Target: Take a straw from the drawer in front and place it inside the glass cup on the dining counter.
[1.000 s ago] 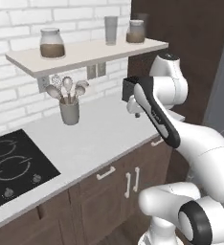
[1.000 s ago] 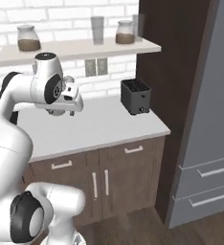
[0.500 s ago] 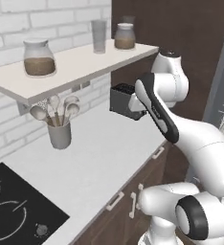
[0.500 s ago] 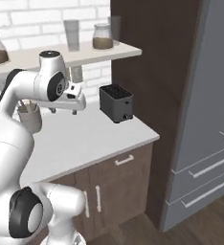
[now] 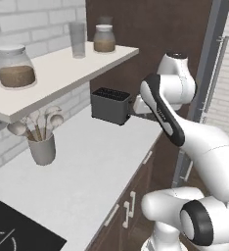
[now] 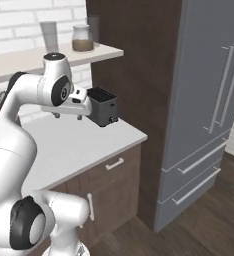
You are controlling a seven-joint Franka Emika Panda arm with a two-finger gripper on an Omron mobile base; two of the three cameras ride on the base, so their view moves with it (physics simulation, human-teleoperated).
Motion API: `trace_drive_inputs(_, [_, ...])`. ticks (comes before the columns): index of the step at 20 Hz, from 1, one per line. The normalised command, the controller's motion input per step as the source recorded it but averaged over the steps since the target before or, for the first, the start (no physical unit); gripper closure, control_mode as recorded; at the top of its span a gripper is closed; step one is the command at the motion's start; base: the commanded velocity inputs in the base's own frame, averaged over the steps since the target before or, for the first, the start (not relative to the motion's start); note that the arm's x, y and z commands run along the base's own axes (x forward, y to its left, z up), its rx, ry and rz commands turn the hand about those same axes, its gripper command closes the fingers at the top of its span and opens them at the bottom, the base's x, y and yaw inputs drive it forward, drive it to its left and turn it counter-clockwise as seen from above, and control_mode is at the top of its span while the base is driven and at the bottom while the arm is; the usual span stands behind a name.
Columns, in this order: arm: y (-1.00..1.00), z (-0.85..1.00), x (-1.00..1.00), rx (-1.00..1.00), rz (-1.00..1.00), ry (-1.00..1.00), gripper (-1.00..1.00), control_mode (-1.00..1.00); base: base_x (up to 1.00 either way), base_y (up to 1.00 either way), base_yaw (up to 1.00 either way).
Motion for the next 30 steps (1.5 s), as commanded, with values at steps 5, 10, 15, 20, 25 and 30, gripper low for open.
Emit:
trace_drive_inputs(5, [0.00, 0.00, 0.00, 0.00, 0.00, 0.00, -1.00, 1.00, 0.12, 0.44, -0.19])
trace_drive_inputs(10, [-0.03, -0.84, 0.39, 0.09, -0.12, 0.03, -1.00, -1.00, 0.00, 0.00, 0.00])
trace_drive_inputs(15, [-0.72, -1.00, 0.35, 0.33, -0.03, 0.16, -1.00, -1.00, 0.00, 0.00, 0.00])
trace_drive_inputs(20, [-0.65, -0.96, 0.11, 0.32, 0.00, 0.19, -1.00, -1.00, 0.00, 0.00, 0.00])
trace_drive_inputs(25, [-0.40, -0.83, 0.05, 0.32, 0.00, 0.07, -1.00, -1.00, 0.00, 0.00, 0.00])
trace_drive_inputs(30, [-0.11, -0.72, 0.07, 0.27, 0.00, -0.03, -1.00, -1.00, 0.00, 0.00, 0.00])
